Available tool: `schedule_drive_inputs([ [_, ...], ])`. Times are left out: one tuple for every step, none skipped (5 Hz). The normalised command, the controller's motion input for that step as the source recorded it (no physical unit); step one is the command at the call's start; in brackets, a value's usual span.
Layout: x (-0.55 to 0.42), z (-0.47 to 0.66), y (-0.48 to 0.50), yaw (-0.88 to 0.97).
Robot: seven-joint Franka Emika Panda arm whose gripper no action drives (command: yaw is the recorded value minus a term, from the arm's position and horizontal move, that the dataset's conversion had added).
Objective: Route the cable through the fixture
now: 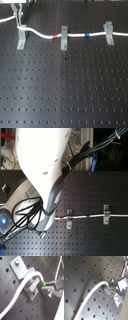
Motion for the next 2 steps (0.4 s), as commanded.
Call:
schedule_drive_inputs([
  [-0.166, 0.14, 0.153, 0.00],
  [0.001, 0.02, 0.000, 0.00],
])
